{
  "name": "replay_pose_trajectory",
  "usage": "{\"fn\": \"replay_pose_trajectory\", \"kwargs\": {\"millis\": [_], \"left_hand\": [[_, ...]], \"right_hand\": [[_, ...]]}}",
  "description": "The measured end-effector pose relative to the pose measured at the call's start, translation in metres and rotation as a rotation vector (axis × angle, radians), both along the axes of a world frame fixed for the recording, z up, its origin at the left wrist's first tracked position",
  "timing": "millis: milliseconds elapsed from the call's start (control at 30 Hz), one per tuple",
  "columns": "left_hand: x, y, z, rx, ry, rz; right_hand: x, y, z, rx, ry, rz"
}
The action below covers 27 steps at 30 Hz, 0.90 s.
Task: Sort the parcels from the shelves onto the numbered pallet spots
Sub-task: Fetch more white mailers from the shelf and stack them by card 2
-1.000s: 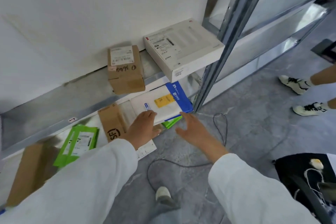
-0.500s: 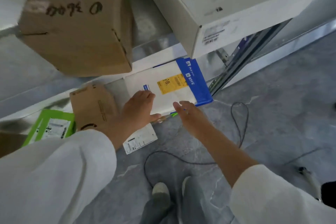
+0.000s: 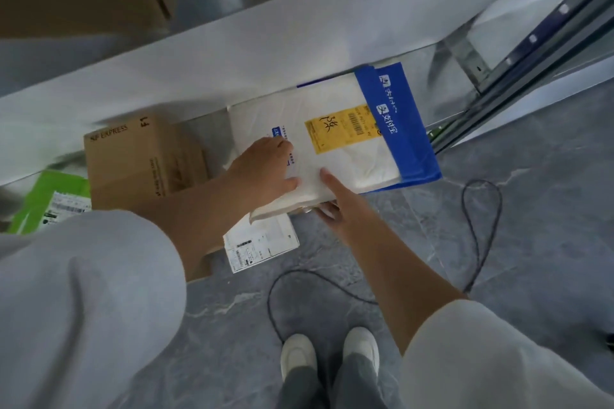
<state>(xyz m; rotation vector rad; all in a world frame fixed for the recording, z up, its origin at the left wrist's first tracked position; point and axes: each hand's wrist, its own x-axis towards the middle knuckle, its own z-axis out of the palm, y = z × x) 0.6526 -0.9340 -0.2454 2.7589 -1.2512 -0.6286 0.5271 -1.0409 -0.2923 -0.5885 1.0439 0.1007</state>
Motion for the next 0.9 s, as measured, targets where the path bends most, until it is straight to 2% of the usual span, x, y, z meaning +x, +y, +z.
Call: {"fn": "replay_pose_trajectory", "kwargs": {"millis": [67, 167, 300, 433, 600, 667, 800, 900], "left_hand": [[0.004, 0.004, -0.002, 0.016, 0.012, 0.004], [0.003, 0.010, -0.003, 0.034, -0.009, -0.039], [-0.002, 0.011, 0.002, -0.045, -0.002, -0.063], [-0.007, 0.001, 0.014, -0.200, 0.046, 0.017], [-0.018, -0.005, 0.027, -0.153, 0.122, 0.103], [-0.028, -0.008, 0.033, -0.156, 0.191, 0.212], [-0.060, -0.012, 0.052, -0.104, 0.511, 0.552], [-0.088, -0.003, 0.062, -0.211, 0.605, 0.653]], "right_hand": [[0.002, 0.003, -0.001, 0.061, -0.062, -0.136], [0.003, 0.008, 0.001, 0.037, -0.106, -0.230], [-0.003, 0.005, 0.005, -0.096, 0.004, -0.277], [-0.041, -0.021, 0.019, -0.223, 0.027, -0.217], [-0.108, -0.047, 0.043, -0.222, -0.021, -0.132], [-0.130, -0.054, 0.055, -0.211, -0.034, -0.085], [-0.168, -0.061, 0.081, -0.199, -0.099, 0.019], [-0.187, -0.054, 0.096, -0.219, -0.115, 0.035]]}}
